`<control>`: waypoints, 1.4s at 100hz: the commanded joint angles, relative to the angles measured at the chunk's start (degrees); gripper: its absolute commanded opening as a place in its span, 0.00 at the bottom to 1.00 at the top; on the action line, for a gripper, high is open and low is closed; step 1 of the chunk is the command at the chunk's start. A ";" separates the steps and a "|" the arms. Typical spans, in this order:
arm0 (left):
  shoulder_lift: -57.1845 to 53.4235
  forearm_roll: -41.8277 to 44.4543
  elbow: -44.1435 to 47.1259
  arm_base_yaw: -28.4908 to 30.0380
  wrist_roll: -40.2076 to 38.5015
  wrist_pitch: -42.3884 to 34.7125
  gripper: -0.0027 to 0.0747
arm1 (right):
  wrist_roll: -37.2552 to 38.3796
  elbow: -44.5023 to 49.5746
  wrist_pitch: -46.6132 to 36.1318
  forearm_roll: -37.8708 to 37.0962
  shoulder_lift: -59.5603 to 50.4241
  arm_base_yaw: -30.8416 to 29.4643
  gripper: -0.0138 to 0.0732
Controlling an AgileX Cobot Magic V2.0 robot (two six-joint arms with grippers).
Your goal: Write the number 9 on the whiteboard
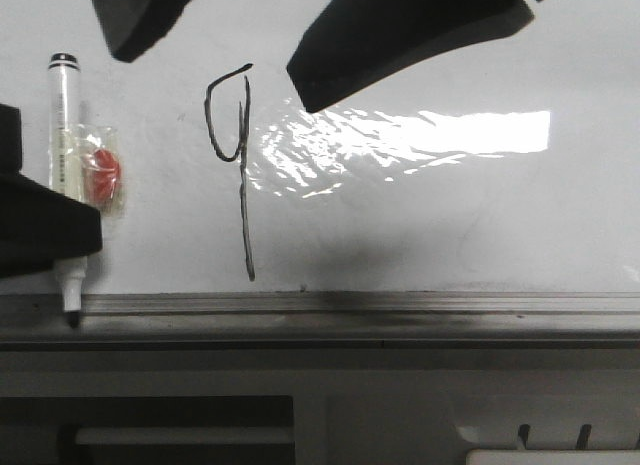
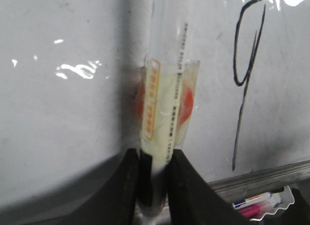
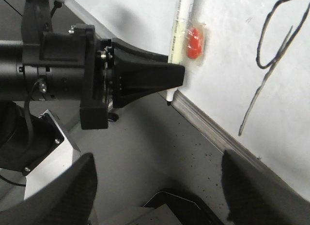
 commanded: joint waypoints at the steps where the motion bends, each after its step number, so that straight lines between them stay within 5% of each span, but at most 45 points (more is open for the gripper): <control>1: 0.02 -0.77 -1.39 0.00 -0.91 -1.42 0.28 | -0.66 -1.46 -3.06 0.29 -1.01 -0.01 0.70; 24: -0.42 -0.77 -1.39 0.00 -0.91 -1.39 0.60 | -0.66 -1.46 -3.06 0.29 -1.01 -0.01 0.70; 62: -5.02 -0.30 -1.39 0.00 -0.91 -1.28 0.61 | -0.66 -1.46 -3.49 -2.36 -1.12 -0.12 0.67; 71: -9.05 0.64 -1.39 0.00 -0.39 -0.72 0.61 | -0.66 -1.46 -3.63 -3.26 -1.26 -0.12 0.55; 86: -17.18 2.80 -1.39 0.00 -0.39 3.55 0.60 | -0.66 -1.35 -3.17 -4.08 -2.45 -0.12 0.18; 91: -20.07 3.46 -1.39 0.00 -0.39 4.61 0.58 | -0.66 -1.24 -2.92 -4.08 -3.23 -0.02 0.07; 98: -24.33 4.68 -1.39 0.00 -0.30 5.81 0.47 | -0.66 -0.09 -3.91 -4.55 -4.98 0.31 0.08; 113: -32.86 13.21 -1.28 0.00 -0.30 8.63 0.01 | -0.66 5.54 -9.30 -9.79 -10.91 2.06 0.08; 140: -44.05 24.38 -1.16 0.00 -0.27 24.96 0.01 | -0.66 24.57 -27.24 -13.66 -26.31 3.50 0.08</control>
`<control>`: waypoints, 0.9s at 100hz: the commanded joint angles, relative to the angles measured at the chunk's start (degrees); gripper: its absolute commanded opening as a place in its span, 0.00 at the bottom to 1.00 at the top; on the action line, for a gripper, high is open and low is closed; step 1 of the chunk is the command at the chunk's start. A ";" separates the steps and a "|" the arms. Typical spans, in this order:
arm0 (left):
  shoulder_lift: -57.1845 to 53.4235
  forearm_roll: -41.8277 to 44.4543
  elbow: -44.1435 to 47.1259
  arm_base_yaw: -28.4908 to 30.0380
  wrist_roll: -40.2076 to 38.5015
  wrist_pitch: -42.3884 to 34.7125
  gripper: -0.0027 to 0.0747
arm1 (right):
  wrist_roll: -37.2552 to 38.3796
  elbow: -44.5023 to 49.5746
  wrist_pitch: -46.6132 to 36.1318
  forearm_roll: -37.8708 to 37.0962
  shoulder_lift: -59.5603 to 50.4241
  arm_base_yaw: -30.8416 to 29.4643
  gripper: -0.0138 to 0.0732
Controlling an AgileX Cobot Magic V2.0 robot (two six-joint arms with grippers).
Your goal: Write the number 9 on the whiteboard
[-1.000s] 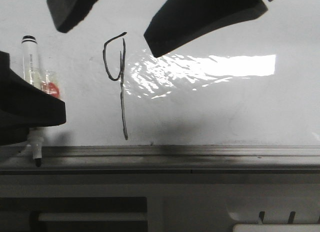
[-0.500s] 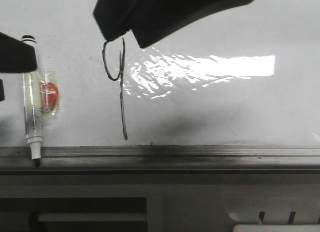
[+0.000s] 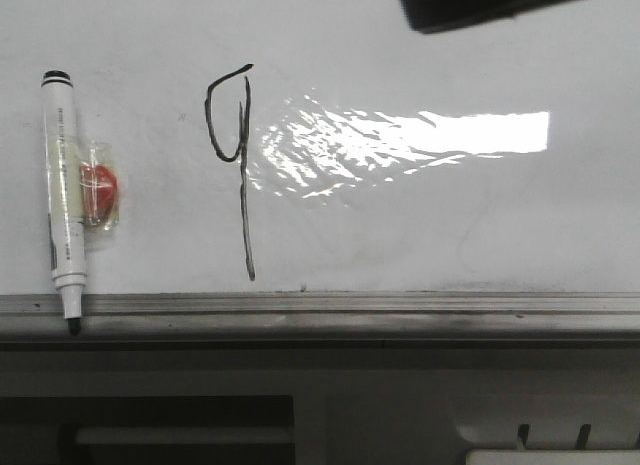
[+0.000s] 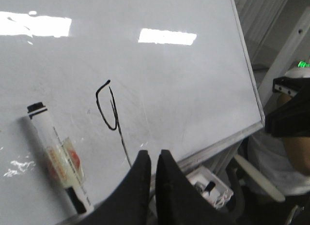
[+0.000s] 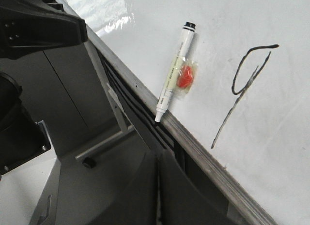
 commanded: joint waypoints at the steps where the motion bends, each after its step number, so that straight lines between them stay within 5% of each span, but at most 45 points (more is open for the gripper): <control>1: -2.50 2.17 -1.47 0.02 -0.05 2.80 0.01 | -0.66 5.19 -10.50 -1.05 -5.65 0.14 0.08; 29: -8.74 4.43 -1.47 0.02 -0.05 15.59 0.01 | -0.66 20.05 -14.58 -0.26 -18.26 0.14 0.08; 90: -8.74 4.38 -1.38 0.02 -0.05 15.80 0.01 | -0.66 22.71 -13.14 -0.26 -19.85 0.14 0.08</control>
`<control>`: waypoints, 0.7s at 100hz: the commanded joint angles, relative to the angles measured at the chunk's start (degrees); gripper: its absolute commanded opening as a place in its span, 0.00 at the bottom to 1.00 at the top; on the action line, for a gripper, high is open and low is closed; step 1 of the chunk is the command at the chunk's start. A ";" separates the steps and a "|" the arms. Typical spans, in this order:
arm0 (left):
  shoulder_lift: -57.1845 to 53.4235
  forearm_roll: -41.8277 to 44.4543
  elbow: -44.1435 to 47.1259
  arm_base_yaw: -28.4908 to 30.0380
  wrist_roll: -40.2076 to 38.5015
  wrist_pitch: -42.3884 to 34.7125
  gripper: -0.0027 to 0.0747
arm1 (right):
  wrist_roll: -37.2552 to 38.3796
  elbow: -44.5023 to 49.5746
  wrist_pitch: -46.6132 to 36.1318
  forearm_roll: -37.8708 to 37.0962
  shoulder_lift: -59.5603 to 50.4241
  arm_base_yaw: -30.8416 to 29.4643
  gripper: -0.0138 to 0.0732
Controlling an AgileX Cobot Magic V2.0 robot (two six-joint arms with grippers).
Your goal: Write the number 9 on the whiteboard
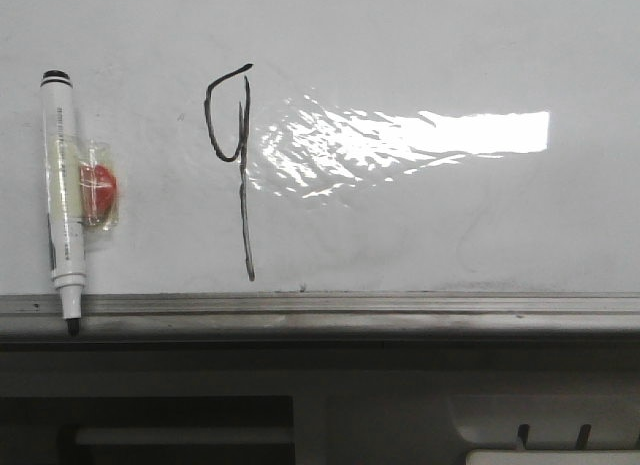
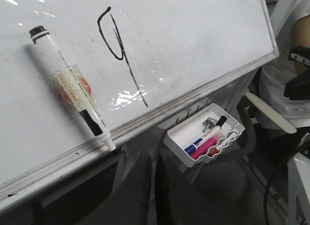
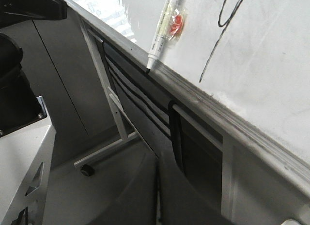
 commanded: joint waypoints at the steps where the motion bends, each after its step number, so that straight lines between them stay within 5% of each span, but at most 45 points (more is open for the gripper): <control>1: 0.54 -0.29 -1.48 0.02 -0.19 -3.63 0.01 | -0.66 -1.51 -4.03 0.05 0.05 -0.09 0.08; 34: -0.72 1.08 3.01 2.45 -0.19 -4.04 0.01 | -0.66 -1.51 -4.03 0.05 0.05 -0.09 0.08; 70: -7.88 1.08 17.49 23.25 -0.19 -25.31 0.01 | -0.66 -1.51 -4.03 0.05 0.05 -0.09 0.08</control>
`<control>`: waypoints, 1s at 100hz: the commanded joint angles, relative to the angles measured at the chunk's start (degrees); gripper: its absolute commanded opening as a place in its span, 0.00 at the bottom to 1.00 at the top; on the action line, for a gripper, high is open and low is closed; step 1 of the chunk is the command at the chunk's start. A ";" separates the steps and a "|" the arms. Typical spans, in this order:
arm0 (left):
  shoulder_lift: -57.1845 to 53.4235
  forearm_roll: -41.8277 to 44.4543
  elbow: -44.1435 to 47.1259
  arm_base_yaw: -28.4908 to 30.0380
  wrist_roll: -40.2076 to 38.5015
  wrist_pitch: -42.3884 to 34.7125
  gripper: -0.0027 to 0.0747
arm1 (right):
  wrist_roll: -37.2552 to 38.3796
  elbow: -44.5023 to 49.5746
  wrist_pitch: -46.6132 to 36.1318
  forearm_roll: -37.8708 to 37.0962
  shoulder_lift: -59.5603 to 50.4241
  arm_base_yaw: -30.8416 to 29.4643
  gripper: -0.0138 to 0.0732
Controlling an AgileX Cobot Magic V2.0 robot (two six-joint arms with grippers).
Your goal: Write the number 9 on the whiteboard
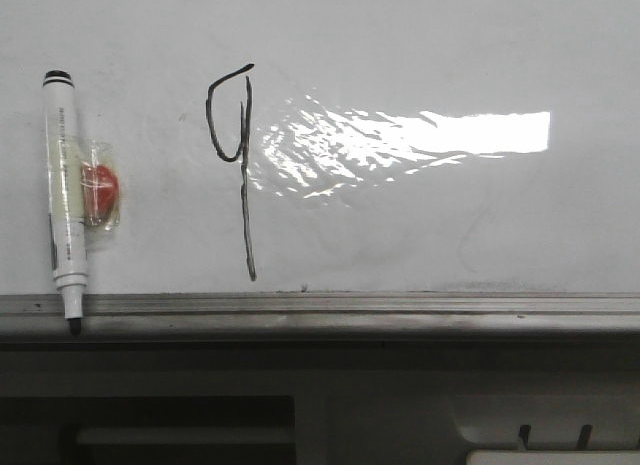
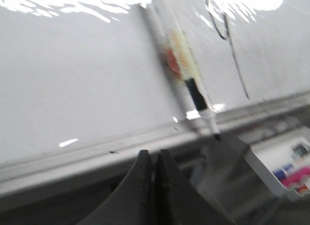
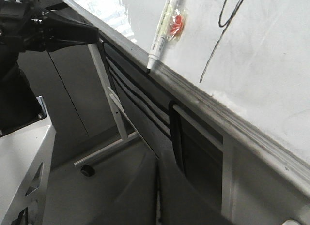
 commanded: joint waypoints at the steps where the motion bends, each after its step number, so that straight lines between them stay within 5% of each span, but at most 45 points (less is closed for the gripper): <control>1: -1.17 -0.05 2.42 5.22 -0.19 -12.72 0.01 | -0.66 -1.51 -4.03 -0.05 0.05 -0.09 0.08; 44: -4.54 3.93 2.28 26.88 -0.19 -7.44 0.01 | -0.66 -1.51 -3.91 -0.05 0.05 -0.09 0.08; 69: -4.54 5.11 2.28 29.60 -0.19 4.01 0.01 | -0.66 -1.51 -3.91 -0.05 0.05 -0.09 0.08; 100: -4.42 5.00 2.28 29.90 -0.19 3.94 0.01 | -0.66 -1.51 -3.87 -0.05 0.05 -0.09 0.08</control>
